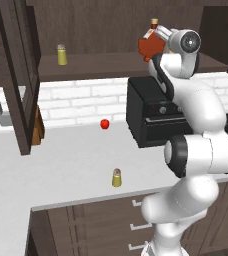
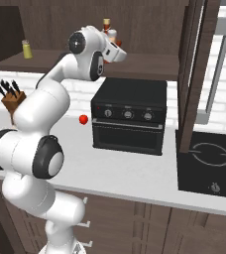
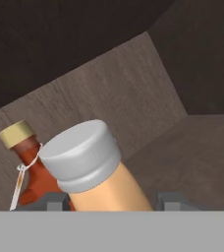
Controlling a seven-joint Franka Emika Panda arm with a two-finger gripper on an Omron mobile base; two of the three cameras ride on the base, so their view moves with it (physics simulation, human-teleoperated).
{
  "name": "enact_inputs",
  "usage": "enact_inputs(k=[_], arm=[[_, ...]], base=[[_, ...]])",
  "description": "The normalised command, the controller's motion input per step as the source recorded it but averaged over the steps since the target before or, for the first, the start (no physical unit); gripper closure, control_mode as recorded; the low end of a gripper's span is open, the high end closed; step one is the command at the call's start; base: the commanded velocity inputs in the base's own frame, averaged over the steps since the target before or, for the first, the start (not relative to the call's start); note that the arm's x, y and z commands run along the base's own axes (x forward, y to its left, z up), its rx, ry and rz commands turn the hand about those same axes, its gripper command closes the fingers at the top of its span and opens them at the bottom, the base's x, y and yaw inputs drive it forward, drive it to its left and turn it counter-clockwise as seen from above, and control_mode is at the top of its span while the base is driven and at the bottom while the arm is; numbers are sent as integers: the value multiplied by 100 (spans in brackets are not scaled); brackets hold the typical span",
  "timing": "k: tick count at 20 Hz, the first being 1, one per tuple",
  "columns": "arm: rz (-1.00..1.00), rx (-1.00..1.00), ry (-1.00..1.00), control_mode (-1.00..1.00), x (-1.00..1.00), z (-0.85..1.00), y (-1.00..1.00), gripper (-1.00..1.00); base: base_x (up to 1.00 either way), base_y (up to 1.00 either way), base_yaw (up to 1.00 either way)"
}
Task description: Put the shaker and condiment bottle from the counter next to their counterparts in the cabinet.
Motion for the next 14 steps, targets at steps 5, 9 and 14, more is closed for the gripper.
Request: enact_inputs(k=[5, 9, 14], arm=[[3, 0, 0, -100, 27, -6, 0, 100], [2, 0, 0, -100, 22, -4, 0, 100], [2, 0, 0, -100, 4, 0, 0, 100]], base=[[0, 0, 0], [0, 0, 0], [0, 0, 0]])
